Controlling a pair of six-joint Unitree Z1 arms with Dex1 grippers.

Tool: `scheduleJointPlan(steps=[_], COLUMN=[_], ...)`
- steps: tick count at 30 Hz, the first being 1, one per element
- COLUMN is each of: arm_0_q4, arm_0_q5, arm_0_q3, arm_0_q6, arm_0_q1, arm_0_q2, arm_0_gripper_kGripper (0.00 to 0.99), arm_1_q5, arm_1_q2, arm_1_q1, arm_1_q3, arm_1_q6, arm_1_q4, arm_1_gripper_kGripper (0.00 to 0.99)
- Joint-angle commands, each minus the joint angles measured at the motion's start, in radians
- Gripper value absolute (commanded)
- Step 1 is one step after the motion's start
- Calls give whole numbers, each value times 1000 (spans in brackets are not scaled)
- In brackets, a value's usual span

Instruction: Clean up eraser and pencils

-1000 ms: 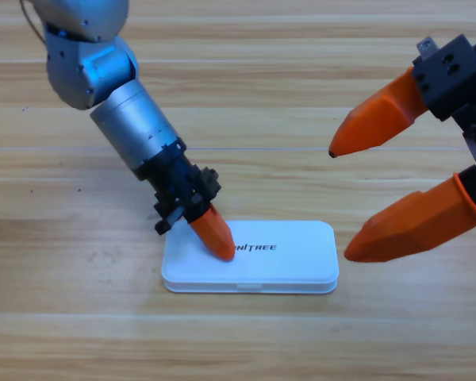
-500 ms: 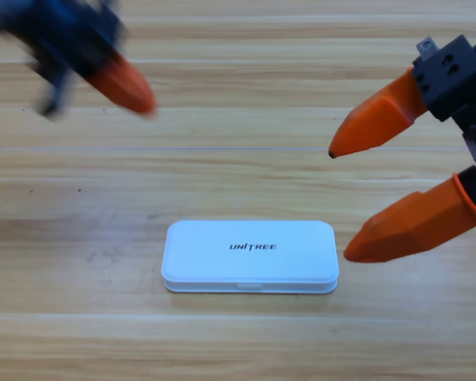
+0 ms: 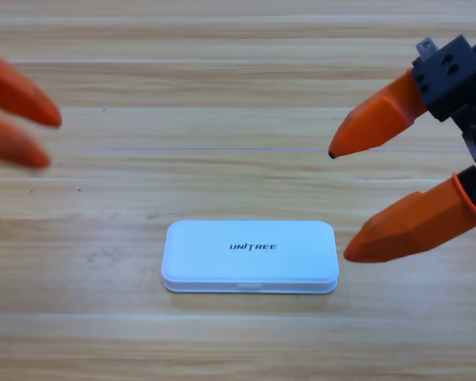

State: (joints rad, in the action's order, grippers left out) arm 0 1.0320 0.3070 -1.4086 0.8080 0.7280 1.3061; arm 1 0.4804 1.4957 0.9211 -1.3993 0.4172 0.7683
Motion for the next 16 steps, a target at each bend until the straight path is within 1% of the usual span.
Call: scheduleJointPlan(steps=[1,4,7,12,16], arm_0_q4=[-24,-47,-79,-136,-155], arm_0_q5=[44,72,64,-5,-28], arm_0_q3=[56,88,100,100,85], arm_0_q6=[-13,-15,-43,-105,-139], arm_0_q1=[19,19,19,19,19], arm_0_q2=[76,117,148,170,166], arm_0_gripper_kGripper=[990,990,990,990,990], arm_1_q5=[17,17,17,17,17], arm_1_q2=[32,32,32,32,32], arm_1_q1=[-10,-10,-10,-10,-10], arm_1_q3=[20,20,20,20,20], arm_1_q6=[-12,-12,-12,-12,-12], arm_1_q4=[-17,-17,-17,-17,-17], arm_1_gripper_kGripper=[962,962,962,962,962])
